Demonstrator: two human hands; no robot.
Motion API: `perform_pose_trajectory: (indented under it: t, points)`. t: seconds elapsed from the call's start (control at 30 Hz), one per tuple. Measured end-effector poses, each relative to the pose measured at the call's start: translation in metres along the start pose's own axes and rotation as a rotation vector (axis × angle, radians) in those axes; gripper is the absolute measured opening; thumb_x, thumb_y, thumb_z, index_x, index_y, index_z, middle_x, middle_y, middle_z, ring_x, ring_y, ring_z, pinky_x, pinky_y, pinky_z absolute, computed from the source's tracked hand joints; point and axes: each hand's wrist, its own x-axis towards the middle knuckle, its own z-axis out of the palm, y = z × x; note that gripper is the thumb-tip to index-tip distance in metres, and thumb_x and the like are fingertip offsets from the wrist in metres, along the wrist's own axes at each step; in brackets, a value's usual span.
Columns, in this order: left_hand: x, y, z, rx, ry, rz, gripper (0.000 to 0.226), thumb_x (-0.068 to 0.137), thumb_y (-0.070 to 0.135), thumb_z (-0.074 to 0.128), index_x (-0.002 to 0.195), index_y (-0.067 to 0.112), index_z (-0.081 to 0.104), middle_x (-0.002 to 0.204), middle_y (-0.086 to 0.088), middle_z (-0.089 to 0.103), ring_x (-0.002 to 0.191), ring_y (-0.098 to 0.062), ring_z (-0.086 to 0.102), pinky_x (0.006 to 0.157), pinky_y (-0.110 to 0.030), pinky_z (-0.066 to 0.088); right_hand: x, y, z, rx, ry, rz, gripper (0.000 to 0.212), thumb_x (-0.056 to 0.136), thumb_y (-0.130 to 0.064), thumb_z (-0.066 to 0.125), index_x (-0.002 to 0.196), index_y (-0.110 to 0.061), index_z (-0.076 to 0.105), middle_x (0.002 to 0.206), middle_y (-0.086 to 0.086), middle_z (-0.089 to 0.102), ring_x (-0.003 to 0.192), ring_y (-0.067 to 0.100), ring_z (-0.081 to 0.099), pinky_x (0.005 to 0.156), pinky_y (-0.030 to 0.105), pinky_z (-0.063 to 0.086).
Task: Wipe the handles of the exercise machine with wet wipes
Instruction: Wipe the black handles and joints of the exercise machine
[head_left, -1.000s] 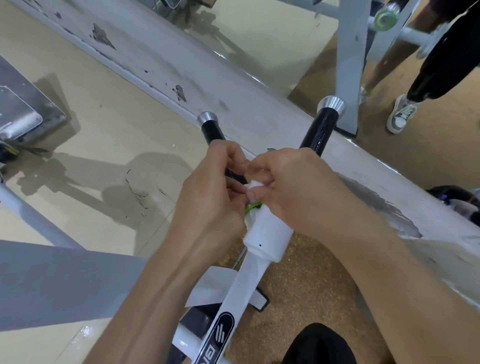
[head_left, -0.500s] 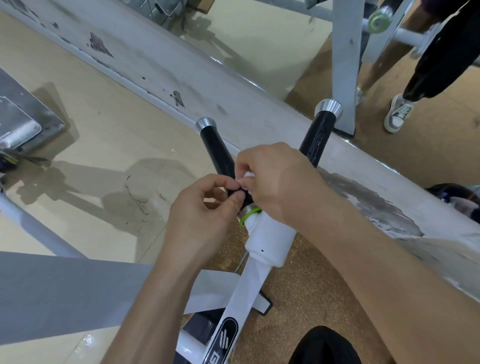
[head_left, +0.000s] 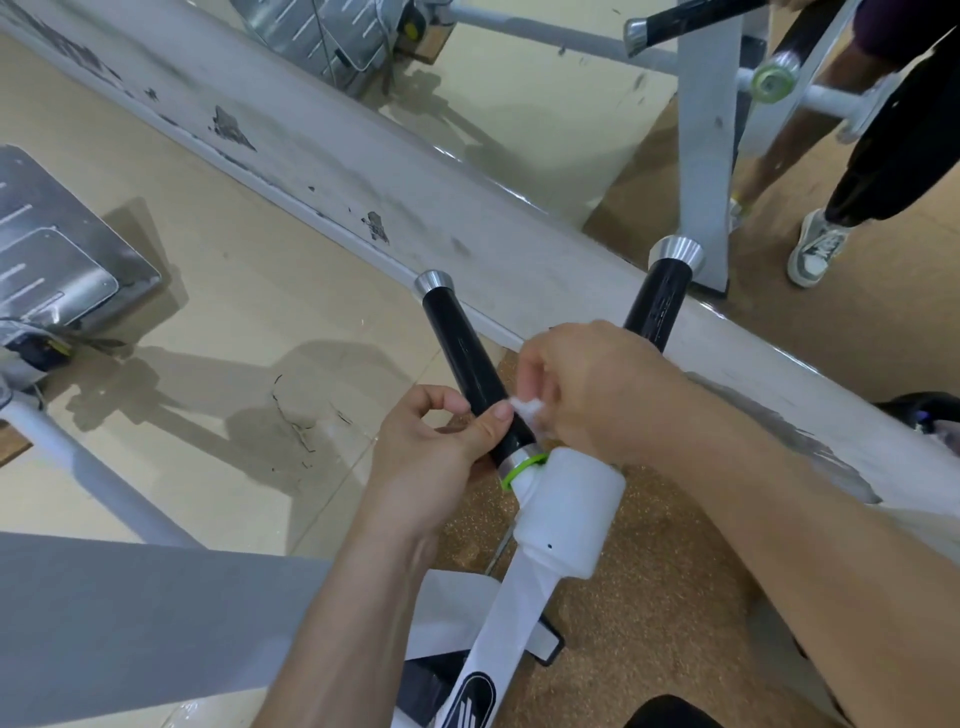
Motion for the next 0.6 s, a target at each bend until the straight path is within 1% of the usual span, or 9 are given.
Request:
perform_pose_trajectory:
  t: [0.07, 0.1, 0.13, 0.23, 0.3, 0.4, 0.43, 0.5, 0.6]
  points:
    - [0.001, 0.000, -0.001, 0.013, -0.001, 0.001, 0.027, 0.079, 0.005, 0.071, 0.088, 0.009, 0.046, 0.083, -0.021, 0.074, 0.064, -0.024, 0.070, 0.063, -0.032, 0.059, 0.002, 0.000, -0.003, -0.089, -0.068, -0.062, 0.010, 0.086, -0.023, 0.058, 0.093, -0.017, 0.061, 0.095, 0.003, 0.064, 0.084, 0.021, 0.056, 0.073, 0.031, 0.048]
    - [0.001, 0.000, 0.000, 0.023, -0.004, 0.005, 0.028, 0.079, 0.005, 0.071, 0.087, 0.009, 0.045, 0.082, -0.021, 0.074, 0.065, -0.025, 0.071, 0.063, -0.033, 0.059, 0.006, -0.001, -0.002, -0.071, -0.039, -0.067, 0.007, 0.083, -0.020, 0.060, 0.089, -0.018, 0.060, 0.094, 0.003, 0.063, 0.083, 0.021, 0.057, 0.072, 0.031, 0.048]
    - [0.002, 0.000, 0.000, 0.035, -0.006, 0.010, 0.028, 0.079, 0.005, 0.072, 0.086, 0.009, 0.045, 0.082, -0.022, 0.073, 0.066, -0.027, 0.071, 0.065, -0.034, 0.059, 0.013, -0.003, 0.001, -0.020, 0.012, -0.053, 0.005, 0.081, -0.018, 0.063, 0.084, -0.020, 0.059, 0.093, 0.003, 0.064, 0.084, 0.022, 0.058, 0.073, 0.032, 0.049]
    - [0.002, -0.001, -0.001, 0.062, 0.002, 0.022, 0.027, 0.079, 0.007, 0.073, 0.085, 0.009, 0.046, 0.085, -0.027, 0.071, 0.070, -0.031, 0.072, 0.070, -0.039, 0.059, 0.031, -0.008, 0.001, 0.210, 0.128, 0.028, 0.013, 0.076, -0.013, 0.068, 0.075, -0.023, 0.061, 0.084, 0.000, 0.064, 0.083, 0.022, 0.063, 0.074, 0.032, 0.051]
    - [0.002, -0.001, -0.002, 0.099, 0.006, 0.035, 0.027, 0.079, 0.009, 0.073, 0.085, 0.010, 0.046, 0.085, -0.028, 0.071, 0.069, -0.031, 0.071, 0.074, -0.043, 0.059, 0.032, -0.005, -0.005, 0.270, 0.056, 0.052, 0.015, 0.076, -0.011, 0.070, 0.076, -0.024, 0.063, 0.083, -0.002, 0.064, 0.082, 0.018, 0.063, 0.070, 0.027, 0.051]
    - [0.006, -0.001, -0.003, 0.273, 0.022, 0.094, 0.031, 0.077, 0.022, 0.077, 0.085, 0.014, 0.048, 0.082, -0.023, 0.071, 0.075, -0.038, 0.070, 0.081, -0.055, 0.054, 0.026, 0.000, -0.013, 0.099, -0.200, 0.003, 0.015, 0.075, -0.016, 0.074, 0.082, -0.026, 0.064, 0.076, -0.009, 0.059, 0.076, 0.014, 0.058, 0.056, 0.021, 0.043]
    - [0.007, 0.000, -0.003, 0.340, 0.036, 0.114, 0.031, 0.076, 0.025, 0.077, 0.085, 0.017, 0.049, 0.079, -0.018, 0.072, 0.074, -0.037, 0.069, 0.080, -0.055, 0.054, 0.027, 0.001, -0.012, 0.071, -0.212, -0.005, 0.014, 0.076, -0.016, 0.073, 0.082, -0.025, 0.064, 0.072, -0.010, 0.057, 0.074, 0.013, 0.057, 0.056, 0.021, 0.042]
    - [0.010, 0.001, -0.001, 0.420, 0.055, 0.130, 0.030, 0.075, 0.028, 0.077, 0.085, 0.021, 0.050, 0.073, -0.012, 0.070, 0.068, -0.030, 0.067, 0.078, -0.052, 0.053, 0.036, 0.000, -0.008, 0.137, -0.108, 0.017, 0.012, 0.077, -0.015, 0.072, 0.079, -0.024, 0.066, 0.071, -0.010, 0.058, 0.073, 0.012, 0.059, 0.059, 0.023, 0.045]
    - [0.011, 0.001, -0.002, 0.432, 0.045, 0.115, 0.030, 0.074, 0.031, 0.077, 0.084, 0.023, 0.050, 0.074, -0.012, 0.070, 0.064, -0.025, 0.064, 0.075, -0.049, 0.053, 0.056, -0.002, 0.001, 0.284, 0.080, 0.073, 0.013, 0.078, -0.011, 0.069, 0.077, -0.023, 0.066, 0.081, -0.002, 0.066, 0.080, 0.018, 0.064, 0.073, 0.031, 0.054]
